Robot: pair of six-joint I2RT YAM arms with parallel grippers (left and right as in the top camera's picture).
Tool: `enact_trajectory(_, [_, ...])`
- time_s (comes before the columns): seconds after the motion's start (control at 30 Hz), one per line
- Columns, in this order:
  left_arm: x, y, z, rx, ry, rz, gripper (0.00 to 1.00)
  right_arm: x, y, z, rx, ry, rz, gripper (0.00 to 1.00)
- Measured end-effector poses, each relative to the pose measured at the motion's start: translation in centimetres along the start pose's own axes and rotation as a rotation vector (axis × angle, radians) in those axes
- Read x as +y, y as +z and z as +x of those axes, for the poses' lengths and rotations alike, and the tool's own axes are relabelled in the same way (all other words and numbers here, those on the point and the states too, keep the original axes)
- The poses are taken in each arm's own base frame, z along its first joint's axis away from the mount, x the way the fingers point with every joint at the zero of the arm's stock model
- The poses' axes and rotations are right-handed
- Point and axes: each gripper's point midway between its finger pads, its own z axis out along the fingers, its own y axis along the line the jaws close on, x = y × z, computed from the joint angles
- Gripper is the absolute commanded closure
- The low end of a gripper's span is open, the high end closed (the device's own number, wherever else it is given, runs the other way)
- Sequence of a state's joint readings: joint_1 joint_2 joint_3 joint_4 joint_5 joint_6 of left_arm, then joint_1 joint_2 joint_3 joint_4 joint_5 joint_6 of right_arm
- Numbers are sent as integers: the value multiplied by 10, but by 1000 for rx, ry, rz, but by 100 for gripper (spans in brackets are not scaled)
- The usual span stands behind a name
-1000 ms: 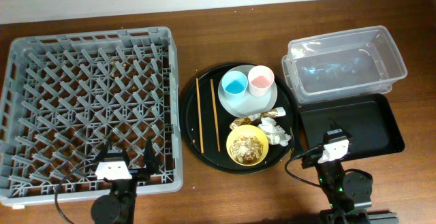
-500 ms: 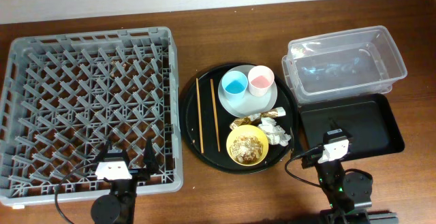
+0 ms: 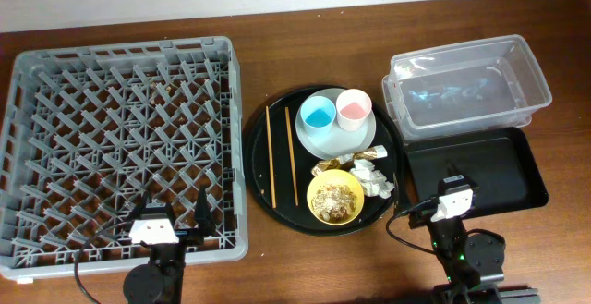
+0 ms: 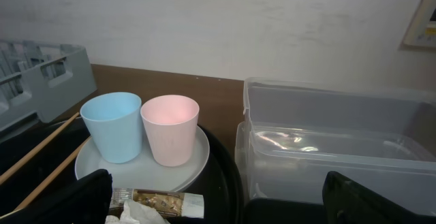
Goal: Sort waste into correct bins and load items into the dishwasher rack
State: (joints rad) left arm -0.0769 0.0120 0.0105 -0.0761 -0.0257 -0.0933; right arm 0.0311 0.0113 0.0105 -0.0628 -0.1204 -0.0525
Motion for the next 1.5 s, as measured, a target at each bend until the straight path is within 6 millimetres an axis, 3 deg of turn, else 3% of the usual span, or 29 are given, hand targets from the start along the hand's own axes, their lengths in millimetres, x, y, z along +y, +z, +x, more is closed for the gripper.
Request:
enact_trajectory(0.07, [-1, 0, 0, 0, 0, 5, 1, 0, 0, 0, 0, 0, 0, 1])
enact_trajectory(0.2, [-29, -3, -6, -20, 2, 169, 1, 0, 0, 0, 0, 0, 0, 1])
enact_trajectory(0.33, [-37, -5, -6, -7, -22, 216, 1, 0, 0, 0, 0, 0, 0, 1])
enact_trajectory(0.37, [-39, -10, -17, 5, -40, 223, 1, 0, 0, 0, 0, 0, 0, 1])
enact_trajectory(0.4, [-43, -20, -44, -9, -46, 231, 1, 0, 0, 0, -1, 0, 0, 1])
enact_trajectory(0.5, [-54, -55, -152, -79, -46, 252, 1, 0, 0, 0, 0, 0, 0, 1])
enact_trajectory(0.53, [-60, -53, -174, -24, -51, 270, 1, 0, 0, 0, 0, 0, 0, 1])
enact_trajectory(0.6, [-78, -31, -178, 282, -96, 329, 1, 0, 0, 0, 2, 0, 0, 1])
enact_trajectory(0.63, [-90, 0, -191, 422, -128, 376, 1, 0, 0, 0, 2, 1, 1, 1])
enact_trajectory(0.7, [-101, 41, -177, 627, -184, 407, 1, 0, 0, 0, 2, 1, 3, 1])
enact_trajectory(0.73, [-107, 67, -170, 688, -210, 437, 42, -1, 0, 0, 2, 0, 3, 1])
enact_trajectory(0.77, [-116, 80, -152, 768, -253, 487, 90, -1, 0, 0, 1, 0, 4, 1])
enact_trajectory(0.83, [-141, 84, -102, 992, -322, 560, 87, -1, 0, 0, 1, 0, 4, 1])
enact_trajectory(0.9, [-166, 80, -62, 1113, -216, 495, 82, -1, 0, 0, 1, 1, 3, 1])
enact_trajectory(0.93, [-185, 73, -28, 1191, -99, 433, 80, -1, 0, 0, 1, 0, 4, 1])
enact_trajectory(1.07, [-207, 80, 47, 1257, 165, 211, 76, -1, 0, 0, 1, 1, 4, 1])
enact_trajectory(1.23, [-191, 104, 99, 1285, 197, 18, 75, -1, 0, 0, 1, 0, 4, 1])
enact_trajectory(1.43, [-175, 117, 143, 1317, 224, -102, 72, -1, 0, 0, 1, 1, 3, 1])
enact_trajectory(1.5, [-171, 120, 144, 1319, 214, -115, 72, -1, 0, 0, 1, 1, 4, 1])
